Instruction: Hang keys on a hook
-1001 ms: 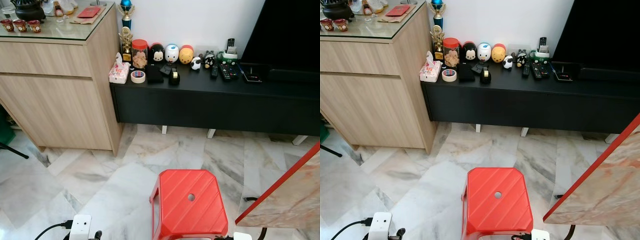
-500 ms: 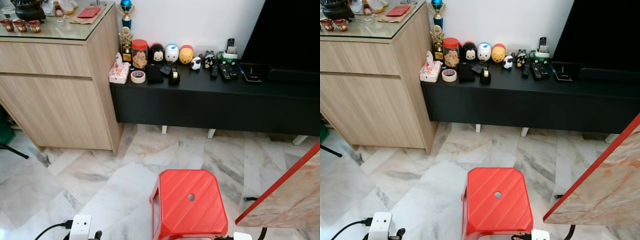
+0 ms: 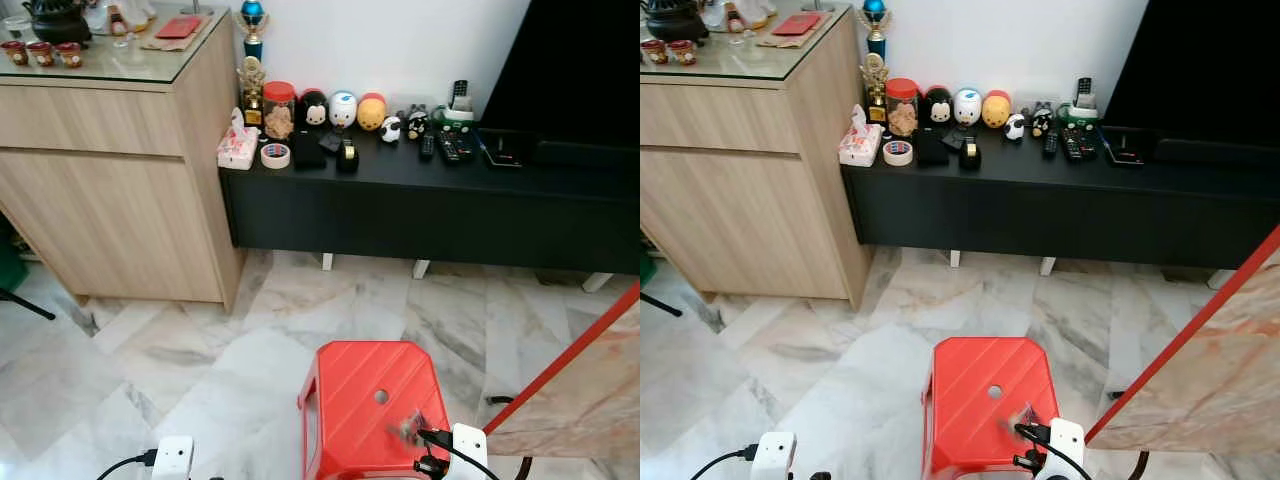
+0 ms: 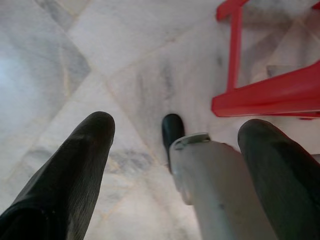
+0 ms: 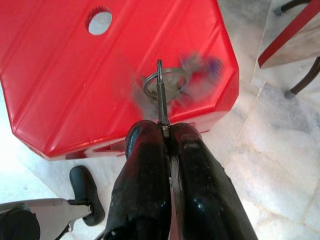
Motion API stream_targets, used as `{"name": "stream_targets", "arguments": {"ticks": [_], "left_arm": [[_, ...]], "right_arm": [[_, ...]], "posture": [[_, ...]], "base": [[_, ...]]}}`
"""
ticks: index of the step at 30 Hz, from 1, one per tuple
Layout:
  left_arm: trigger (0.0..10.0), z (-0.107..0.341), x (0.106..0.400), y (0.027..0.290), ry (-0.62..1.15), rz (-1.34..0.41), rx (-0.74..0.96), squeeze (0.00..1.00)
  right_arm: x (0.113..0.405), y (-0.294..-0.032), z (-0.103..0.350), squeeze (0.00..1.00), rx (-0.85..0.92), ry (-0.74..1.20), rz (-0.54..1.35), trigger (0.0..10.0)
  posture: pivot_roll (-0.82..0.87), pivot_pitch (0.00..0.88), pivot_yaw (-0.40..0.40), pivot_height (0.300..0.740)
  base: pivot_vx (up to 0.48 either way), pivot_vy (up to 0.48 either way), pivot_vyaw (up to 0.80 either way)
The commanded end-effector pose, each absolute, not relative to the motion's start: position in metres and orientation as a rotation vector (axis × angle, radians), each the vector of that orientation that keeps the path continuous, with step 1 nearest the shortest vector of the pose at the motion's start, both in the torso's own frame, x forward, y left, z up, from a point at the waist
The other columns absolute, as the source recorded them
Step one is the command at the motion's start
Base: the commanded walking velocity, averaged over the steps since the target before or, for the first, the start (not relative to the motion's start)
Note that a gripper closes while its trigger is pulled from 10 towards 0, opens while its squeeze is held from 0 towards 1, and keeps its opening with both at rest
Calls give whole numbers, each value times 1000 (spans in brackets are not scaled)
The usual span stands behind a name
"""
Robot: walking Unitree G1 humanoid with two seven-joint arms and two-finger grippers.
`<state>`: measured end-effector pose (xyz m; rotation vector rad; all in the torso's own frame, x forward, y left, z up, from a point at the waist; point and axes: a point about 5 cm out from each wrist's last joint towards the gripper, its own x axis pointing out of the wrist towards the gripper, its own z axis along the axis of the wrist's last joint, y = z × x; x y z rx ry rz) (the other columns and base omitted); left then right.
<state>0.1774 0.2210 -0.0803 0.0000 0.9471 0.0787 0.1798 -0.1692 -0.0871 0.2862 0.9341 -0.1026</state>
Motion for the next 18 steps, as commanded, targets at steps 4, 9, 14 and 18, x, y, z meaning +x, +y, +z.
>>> {"name": "stream_targets", "arguments": {"ticks": [4,9,14,18], "left_arm": [[10000,-83,174,217,969,52,-2,0],[10000,-84,173,215,972,42,3,0],[10000,-84,172,213,972,24,15,0],[10000,-84,173,213,967,14,20,0]], "right_arm": [[180,-175,-86,0,297,928,-123,10000],[180,-175,-87,0,308,925,-131,10000],[180,-174,-87,0,315,919,-128,10000],[180,-173,-86,0,320,915,-127,10000]], "posture": [[57,12,-84,740],[57,12,-84,740],[57,13,-86,740],[59,14,-86,740]], "base": [[0,0,0],[0,0,0],[0,0,0],[0,0,0]]}}
